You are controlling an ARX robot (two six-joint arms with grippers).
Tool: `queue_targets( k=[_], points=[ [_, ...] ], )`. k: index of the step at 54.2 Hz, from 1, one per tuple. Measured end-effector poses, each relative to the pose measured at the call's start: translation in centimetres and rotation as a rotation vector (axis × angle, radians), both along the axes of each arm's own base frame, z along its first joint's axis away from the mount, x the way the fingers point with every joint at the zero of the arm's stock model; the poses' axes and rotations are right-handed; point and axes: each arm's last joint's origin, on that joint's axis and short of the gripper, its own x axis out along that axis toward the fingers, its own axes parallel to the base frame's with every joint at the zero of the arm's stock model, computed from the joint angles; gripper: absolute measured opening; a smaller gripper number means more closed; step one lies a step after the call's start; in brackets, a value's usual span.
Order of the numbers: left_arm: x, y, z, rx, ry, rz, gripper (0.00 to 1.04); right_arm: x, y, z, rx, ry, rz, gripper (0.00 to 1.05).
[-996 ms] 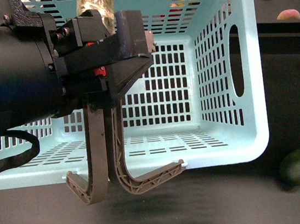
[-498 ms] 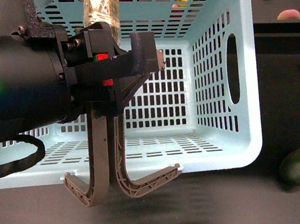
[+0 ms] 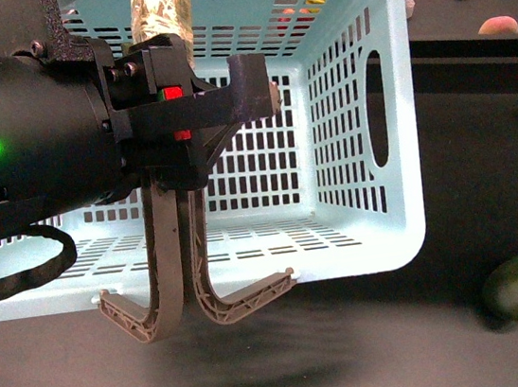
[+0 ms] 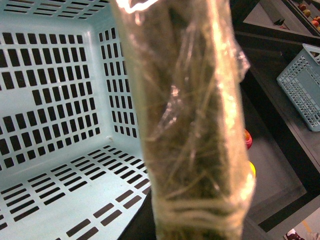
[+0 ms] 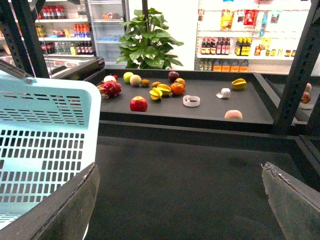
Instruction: Pick mango with right arm and hold basket with left
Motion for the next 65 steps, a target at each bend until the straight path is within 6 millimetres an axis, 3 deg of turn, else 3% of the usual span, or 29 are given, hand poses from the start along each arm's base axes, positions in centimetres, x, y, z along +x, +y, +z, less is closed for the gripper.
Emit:
queue_targets(
  k=[28, 31, 39, 48, 56, 65],
  points=[
    [0.0, 0.0, 0.0, 0.0, 0.0, 0.001, 0.08, 0.0, 0.0, 0.0, 0.0, 0.0, 0.0, 0.97],
    [0.0, 0.0, 0.0, 0.0, 0.0, 0.001, 0.08, 0.1, -0.1, -0.1, 0.02, 0.049, -0.091, 0.97],
    [0.0, 0.0, 0.0, 0.0, 0.0, -0.002, 0.08, 1.7, -1.1, -1.0, 0.052, 0.173, -0.311, 0.97],
    [0.0, 0.0, 0.0, -0.001, 0.001, -0.005, 0.08, 5.1, -2.2, -2.1, 0.052, 0.282, -0.243, 0.97],
    [0.0, 0.0, 0.0, -0.001, 0.002, -0.005, 0.08, 8.7, -3.5, -5.6, -0.014, 0.48, -0.164, 0.97],
    [0.0, 0.0, 0.0, 0.001, 0.0, 0.001, 0.08, 9.4, -4.5, -9.9, -0.033, 0.686, -0.107, 0.97]
  ],
)
